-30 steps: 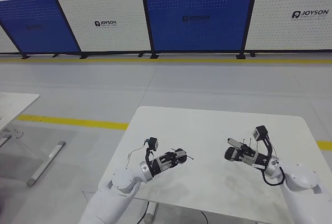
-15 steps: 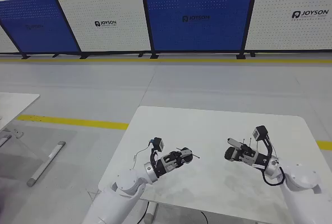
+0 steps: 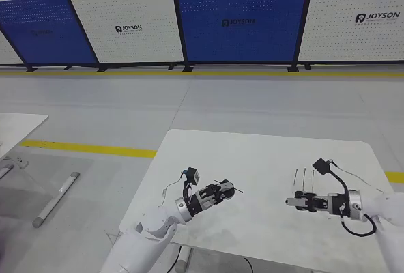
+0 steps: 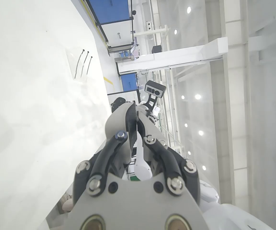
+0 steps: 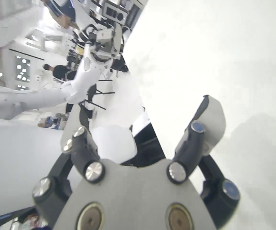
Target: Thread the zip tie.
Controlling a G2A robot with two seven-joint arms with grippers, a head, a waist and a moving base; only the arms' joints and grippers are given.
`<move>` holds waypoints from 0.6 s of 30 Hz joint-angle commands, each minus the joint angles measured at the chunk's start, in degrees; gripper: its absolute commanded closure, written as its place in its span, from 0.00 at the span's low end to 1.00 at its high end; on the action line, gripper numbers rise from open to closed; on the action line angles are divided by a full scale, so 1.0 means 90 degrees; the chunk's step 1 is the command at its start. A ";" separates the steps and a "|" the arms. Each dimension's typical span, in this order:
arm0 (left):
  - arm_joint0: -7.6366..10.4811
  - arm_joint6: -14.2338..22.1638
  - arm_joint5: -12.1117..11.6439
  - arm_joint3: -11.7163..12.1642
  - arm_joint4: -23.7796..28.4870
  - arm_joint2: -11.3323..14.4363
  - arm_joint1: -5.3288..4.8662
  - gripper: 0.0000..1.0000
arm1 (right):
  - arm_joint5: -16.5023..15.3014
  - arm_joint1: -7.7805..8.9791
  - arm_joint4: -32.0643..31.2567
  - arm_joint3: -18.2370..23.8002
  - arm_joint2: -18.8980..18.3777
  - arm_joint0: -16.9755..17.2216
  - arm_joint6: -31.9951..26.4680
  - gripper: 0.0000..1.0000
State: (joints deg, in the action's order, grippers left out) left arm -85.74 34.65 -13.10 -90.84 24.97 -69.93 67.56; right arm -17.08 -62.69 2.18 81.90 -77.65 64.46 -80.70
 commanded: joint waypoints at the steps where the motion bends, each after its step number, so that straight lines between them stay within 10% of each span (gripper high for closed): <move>1: 0.0000 0.0000 0.0000 0.0000 0.0000 0.0000 0.0000 1.00 | 0.0017 -0.0006 0.0030 -0.0007 -0.0002 0.0001 0.0118 0.00; 9: 0.0000 0.0000 0.0000 0.0000 0.0000 0.0000 0.0000 1.00 | 0.0017 -0.0006 0.0030 -0.0007 -0.0002 0.0001 0.0118 0.00; 11: 0.0000 0.0000 0.0000 0.0000 0.0000 0.0000 0.0000 1.00 | -0.0267 -0.0017 0.1007 0.0131 0.0383 0.0100 0.0118 0.00; 14: 0.0000 0.0000 0.0000 0.0000 0.0000 0.0000 0.0000 1.00 | -0.0267 0.0444 0.2748 0.0657 0.1528 -0.0406 0.0118 0.00; 18: 0.0000 0.0000 0.0000 0.0000 0.0000 0.0000 0.0000 1.00 | -0.0267 0.1258 0.2854 0.0515 0.1743 -0.0931 0.0118 0.00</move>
State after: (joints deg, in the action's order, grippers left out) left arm -85.74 34.65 -13.10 -90.84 24.97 -69.93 67.56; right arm -19.46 -53.73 28.04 87.88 -61.31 57.11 -79.64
